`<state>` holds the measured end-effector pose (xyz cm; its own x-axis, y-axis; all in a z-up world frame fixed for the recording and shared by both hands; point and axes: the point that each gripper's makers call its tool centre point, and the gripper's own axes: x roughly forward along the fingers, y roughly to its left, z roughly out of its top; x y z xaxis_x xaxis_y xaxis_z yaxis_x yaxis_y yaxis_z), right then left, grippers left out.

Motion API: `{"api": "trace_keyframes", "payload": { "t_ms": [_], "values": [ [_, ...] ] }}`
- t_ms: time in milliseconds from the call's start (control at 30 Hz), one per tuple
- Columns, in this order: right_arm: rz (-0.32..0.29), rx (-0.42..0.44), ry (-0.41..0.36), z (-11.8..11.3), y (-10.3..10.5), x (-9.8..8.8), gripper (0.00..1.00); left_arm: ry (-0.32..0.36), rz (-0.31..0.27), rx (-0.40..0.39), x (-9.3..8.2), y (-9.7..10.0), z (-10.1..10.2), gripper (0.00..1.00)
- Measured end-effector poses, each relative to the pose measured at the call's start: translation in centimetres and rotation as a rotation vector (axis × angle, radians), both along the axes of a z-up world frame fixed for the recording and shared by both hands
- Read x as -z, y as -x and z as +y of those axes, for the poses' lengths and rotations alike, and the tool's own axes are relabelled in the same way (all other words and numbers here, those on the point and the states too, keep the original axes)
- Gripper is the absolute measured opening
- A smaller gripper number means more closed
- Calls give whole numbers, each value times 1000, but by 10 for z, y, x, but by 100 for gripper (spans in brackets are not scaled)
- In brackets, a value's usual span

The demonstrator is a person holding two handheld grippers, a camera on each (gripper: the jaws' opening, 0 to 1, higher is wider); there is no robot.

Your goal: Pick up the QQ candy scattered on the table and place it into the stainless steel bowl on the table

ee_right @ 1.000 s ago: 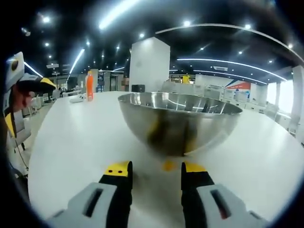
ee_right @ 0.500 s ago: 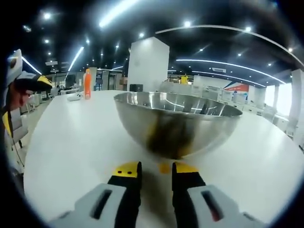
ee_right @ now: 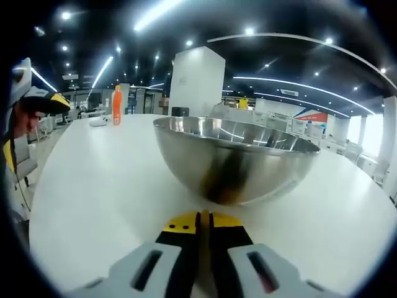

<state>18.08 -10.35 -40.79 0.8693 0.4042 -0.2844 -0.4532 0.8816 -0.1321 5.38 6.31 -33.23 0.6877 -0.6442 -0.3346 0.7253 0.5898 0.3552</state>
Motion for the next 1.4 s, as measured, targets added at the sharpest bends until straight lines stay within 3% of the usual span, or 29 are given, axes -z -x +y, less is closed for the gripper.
{"api": "trace_keyframes", "payload": {
  "t_ms": [633,800,1033,1167,1400],
  "values": [
    [-7,-16,-24,5,9,-3,6,1,-1,-3,-1,-1,0,84],
    [-30,-18,13,8,16,-2,6,0,-1,0,-1,-1,-3,84],
    [-5,-78,-60,29,34,-7,6,-2,-1,8,0,-1,-5,84],
    [59,-179,-111,54,57,-7,6,-2,-2,6,-1,-1,-4,84],
    [53,-226,-127,68,73,-20,6,0,-5,-2,-2,-1,0,84]
  ]
}}
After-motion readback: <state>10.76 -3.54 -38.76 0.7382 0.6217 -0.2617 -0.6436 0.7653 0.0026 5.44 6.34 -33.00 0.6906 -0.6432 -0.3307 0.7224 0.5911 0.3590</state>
